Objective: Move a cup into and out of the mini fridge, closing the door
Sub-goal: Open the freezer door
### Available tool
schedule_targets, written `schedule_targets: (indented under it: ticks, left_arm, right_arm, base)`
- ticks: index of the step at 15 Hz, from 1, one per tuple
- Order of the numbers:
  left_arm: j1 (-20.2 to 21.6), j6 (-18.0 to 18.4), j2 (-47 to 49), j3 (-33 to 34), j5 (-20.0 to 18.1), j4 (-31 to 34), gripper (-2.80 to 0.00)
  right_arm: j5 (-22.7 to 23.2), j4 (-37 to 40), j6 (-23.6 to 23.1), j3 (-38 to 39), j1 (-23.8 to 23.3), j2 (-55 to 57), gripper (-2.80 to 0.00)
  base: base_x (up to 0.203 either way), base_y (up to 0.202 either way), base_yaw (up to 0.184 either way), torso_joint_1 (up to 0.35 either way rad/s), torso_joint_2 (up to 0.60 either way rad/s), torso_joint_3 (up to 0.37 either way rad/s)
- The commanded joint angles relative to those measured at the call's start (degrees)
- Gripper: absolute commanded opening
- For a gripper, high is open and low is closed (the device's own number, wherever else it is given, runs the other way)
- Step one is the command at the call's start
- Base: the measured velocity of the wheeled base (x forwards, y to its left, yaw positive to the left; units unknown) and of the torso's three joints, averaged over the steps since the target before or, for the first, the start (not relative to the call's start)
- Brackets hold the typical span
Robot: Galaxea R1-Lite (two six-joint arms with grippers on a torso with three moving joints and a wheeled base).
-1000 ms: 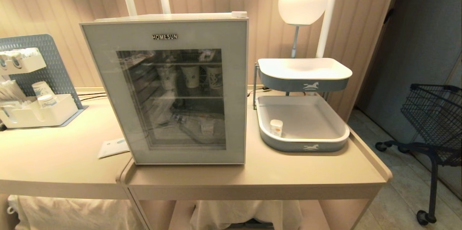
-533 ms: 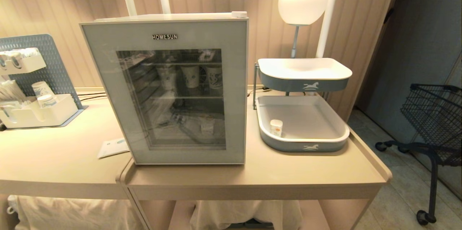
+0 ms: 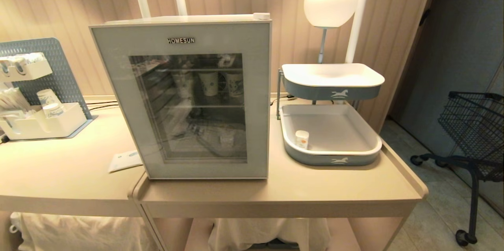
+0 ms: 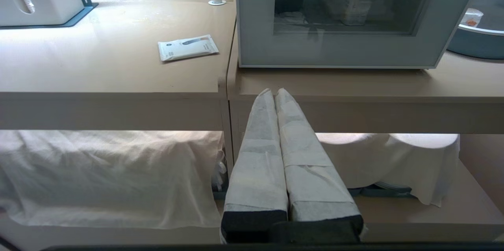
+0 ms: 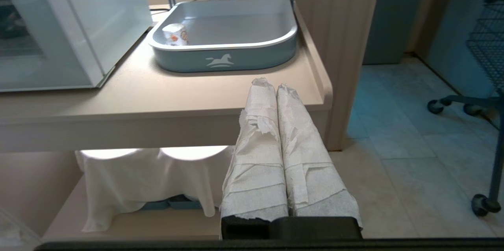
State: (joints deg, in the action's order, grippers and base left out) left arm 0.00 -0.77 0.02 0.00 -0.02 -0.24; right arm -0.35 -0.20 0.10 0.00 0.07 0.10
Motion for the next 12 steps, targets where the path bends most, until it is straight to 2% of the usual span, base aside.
schedule_targets:
  ticks: [1,9,12]
  left_arm:
    - [-0.1,0.0,0.0,0.1,0.0,0.0,-2.8]
    - [-0.1,0.0,0.0,0.1,0.0,0.0,-2.8]
    - [-0.1,0.0,0.0,0.1,0.0,0.0,-2.8]
  right_arm:
    - [0.0,0.0,0.0,0.0,-0.1,0.1,-2.8]
    - [0.0,0.0,0.0,0.0,-0.1,0.1,-2.8]
    - [0.0,0.0,0.0,0.0,-0.1,0.1,-2.8]
  base:
    - [0.004,0.093,-0.009,0.002,0.01,0.006]
    - [0.0,0.188,-0.001,0.002,0.0,0.003]
    - [0.0,0.126,0.001,0.004,0.0,0.003]
